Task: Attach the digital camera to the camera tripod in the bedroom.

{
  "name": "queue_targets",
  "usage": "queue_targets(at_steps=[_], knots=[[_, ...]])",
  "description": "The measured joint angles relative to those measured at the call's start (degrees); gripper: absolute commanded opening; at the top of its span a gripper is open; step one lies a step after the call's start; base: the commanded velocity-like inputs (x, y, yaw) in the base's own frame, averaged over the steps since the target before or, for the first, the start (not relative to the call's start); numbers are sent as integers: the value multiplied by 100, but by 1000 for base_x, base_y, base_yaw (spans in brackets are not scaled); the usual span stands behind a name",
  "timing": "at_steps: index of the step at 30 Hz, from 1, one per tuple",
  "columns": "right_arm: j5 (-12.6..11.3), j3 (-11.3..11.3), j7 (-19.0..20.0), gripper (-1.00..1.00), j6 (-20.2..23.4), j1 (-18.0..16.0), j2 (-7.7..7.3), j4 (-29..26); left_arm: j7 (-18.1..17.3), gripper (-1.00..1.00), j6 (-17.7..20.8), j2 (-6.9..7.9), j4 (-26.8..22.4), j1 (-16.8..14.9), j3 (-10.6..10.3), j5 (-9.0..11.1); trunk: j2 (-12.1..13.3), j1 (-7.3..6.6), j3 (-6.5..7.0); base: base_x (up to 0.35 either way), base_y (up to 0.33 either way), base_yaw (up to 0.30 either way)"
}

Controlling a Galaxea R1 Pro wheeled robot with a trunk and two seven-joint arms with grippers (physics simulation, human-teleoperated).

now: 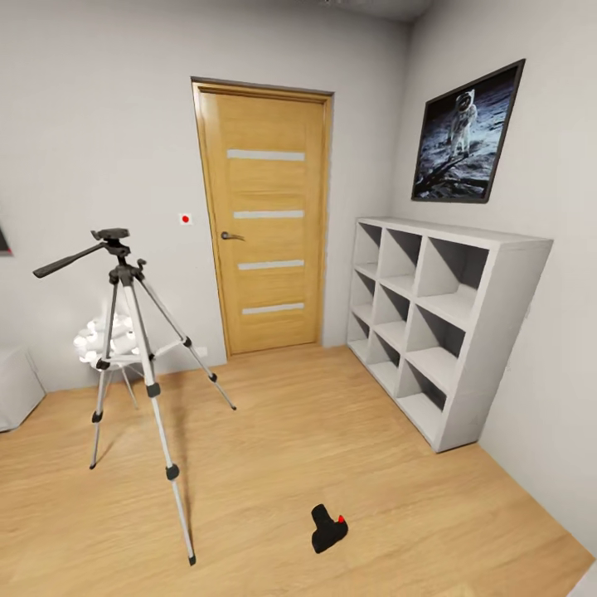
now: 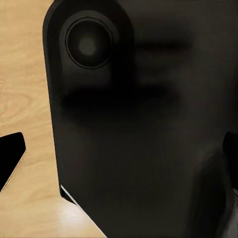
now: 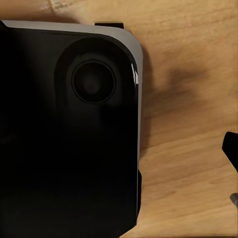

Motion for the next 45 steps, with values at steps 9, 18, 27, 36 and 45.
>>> queue_targets(at_steps=[9,18,27,36,45], knots=[[0,0,0,100,2,0,0,3,-23,100,30,-183,0,3,-10,0,0,0,34,0,0,-189],[2,0,0,100,2,0,0,-2,-15,100,55,12,0,3,-15,-8,0,-3,37,234,-121,-8],[1,0,-5,100,2,0,0,1,-2,100,69,103,1,1,-21,-1,0,-3,37,313,-122,0],[-3,0,-8,100,3,0,0,1,-6,100,81,300,6,1,-23,0,0,-3,37,323,-91,14],[-5,0,-8,100,2,0,0,-2,-6,100,87,308,11,3,-24,0,0,-3,37,289,-200,229]])
